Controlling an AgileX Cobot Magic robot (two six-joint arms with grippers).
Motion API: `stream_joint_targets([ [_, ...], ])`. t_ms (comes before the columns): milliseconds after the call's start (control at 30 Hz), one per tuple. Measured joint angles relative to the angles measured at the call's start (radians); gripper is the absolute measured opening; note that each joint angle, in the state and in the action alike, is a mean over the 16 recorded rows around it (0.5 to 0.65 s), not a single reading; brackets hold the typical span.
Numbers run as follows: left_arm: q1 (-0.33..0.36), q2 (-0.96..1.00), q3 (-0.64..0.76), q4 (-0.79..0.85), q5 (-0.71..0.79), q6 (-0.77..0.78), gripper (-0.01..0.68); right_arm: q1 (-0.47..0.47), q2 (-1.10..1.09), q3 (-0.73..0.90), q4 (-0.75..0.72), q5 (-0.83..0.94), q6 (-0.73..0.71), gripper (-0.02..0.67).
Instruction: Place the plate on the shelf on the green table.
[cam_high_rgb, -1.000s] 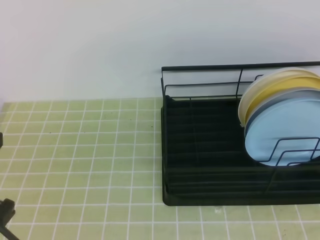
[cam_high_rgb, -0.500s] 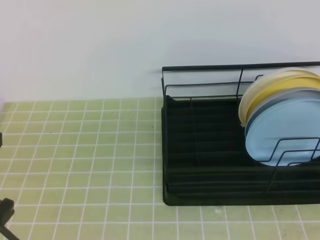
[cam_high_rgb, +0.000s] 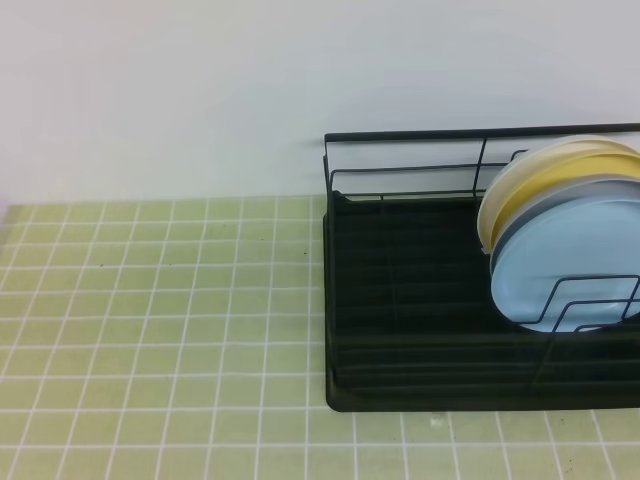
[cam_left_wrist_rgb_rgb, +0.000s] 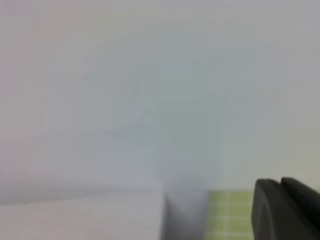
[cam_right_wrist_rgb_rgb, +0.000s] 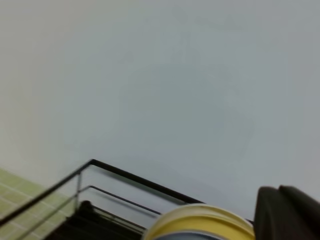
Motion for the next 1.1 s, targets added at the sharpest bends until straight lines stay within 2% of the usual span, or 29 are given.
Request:
stream_joint_targets([
  [200,0.087,-0.135,0.000,-0.011,0.001,0.000,0.000,-0.011,-0.059,0.003,0.000,-0.042,-0.021,0.001],
  [467,0.100,-0.246,0.050,-0.098,-0.011,0.001,0.000,-0.026,-0.243,0.018,0.001,-0.090,-0.026,0.001],
  [700,0.100,-0.319,0.203,-0.267,-0.036,0.026,0.000,-0.027,-0.418,0.032,0.002,-0.106,-0.025,0.001],
  [933,0.100,-0.378,0.429,-0.550,-0.121,0.220,0.000,-0.027,-0.511,0.055,-0.031,-0.129,0.025,0.001],
  [1100,0.100,-0.389,0.555,-0.731,-0.149,0.421,0.000,-0.027,-0.546,0.109,-0.240,-0.161,0.237,0.000],
])
